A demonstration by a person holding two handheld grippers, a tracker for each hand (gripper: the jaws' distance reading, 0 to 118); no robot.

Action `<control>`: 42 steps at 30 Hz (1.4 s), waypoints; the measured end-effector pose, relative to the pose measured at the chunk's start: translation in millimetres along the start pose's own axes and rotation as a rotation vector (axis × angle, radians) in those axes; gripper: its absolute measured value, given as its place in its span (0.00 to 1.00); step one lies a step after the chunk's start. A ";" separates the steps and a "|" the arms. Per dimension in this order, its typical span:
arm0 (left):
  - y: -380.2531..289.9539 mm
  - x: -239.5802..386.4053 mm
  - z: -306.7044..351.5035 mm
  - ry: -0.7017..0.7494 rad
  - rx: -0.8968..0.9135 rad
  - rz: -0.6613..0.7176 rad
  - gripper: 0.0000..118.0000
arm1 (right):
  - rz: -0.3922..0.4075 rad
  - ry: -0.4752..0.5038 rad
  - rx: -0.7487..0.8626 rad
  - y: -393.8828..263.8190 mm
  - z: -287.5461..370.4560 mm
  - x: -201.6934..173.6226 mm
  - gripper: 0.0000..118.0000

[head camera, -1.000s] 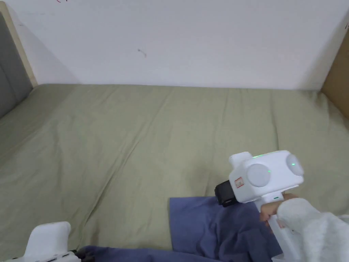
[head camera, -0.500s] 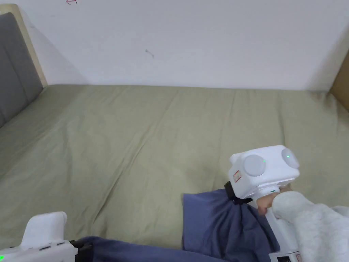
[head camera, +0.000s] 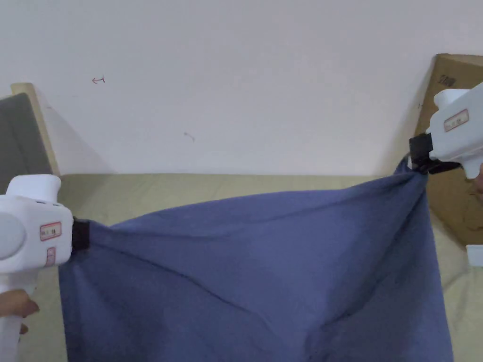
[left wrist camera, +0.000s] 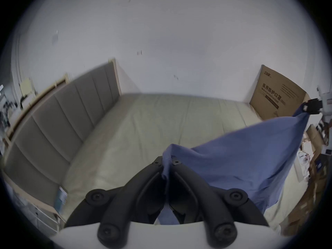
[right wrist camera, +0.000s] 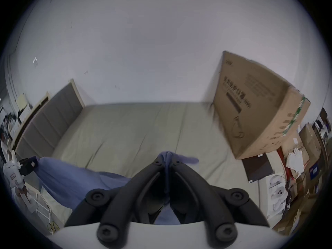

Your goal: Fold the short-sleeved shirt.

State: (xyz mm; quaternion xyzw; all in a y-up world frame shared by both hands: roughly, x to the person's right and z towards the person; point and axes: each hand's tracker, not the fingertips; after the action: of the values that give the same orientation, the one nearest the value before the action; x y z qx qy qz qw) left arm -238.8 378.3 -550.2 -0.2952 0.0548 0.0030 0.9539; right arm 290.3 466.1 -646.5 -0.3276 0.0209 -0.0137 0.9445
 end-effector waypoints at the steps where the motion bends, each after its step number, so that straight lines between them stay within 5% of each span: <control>1: 15.5 1.6 6.0 0.007 0.033 -0.013 0.02 | -0.030 0.000 0.021 6.4 12.5 6.0 0.02; 8: 112.8 18.9 26.4 -0.006 0.141 -0.027 0.02 | -0.082 -0.018 0.078 48.4 57.2 12.5 0.02; 14: 178.5 20.8 35.4 0.028 0.218 -0.037 0.02 | -0.280 -0.013 0.130 102.8 82.1 25.4 0.02; 29: 276.5 12.9 76.6 0.086 0.413 -0.053 0.02 | -0.280 -0.020 0.352 190.0 159.1 7.2 0.02; 35: 244.0 21.7 28.5 0.104 0.328 -0.093 0.02 | -0.261 -0.051 0.249 171.8 89.9 12.0 0.02; 42: 133.2 44.9 -119.5 0.089 0.035 -0.108 0.02 | -0.211 -0.161 -0.062 84.3 -76.6 16.5 0.02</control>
State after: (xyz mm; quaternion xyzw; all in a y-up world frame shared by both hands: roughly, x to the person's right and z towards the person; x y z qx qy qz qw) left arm -211.5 419.7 -727.9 -0.2807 0.0814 -0.0624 0.9543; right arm 304.0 484.3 -759.3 -0.3569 -0.0893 -0.0862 0.9258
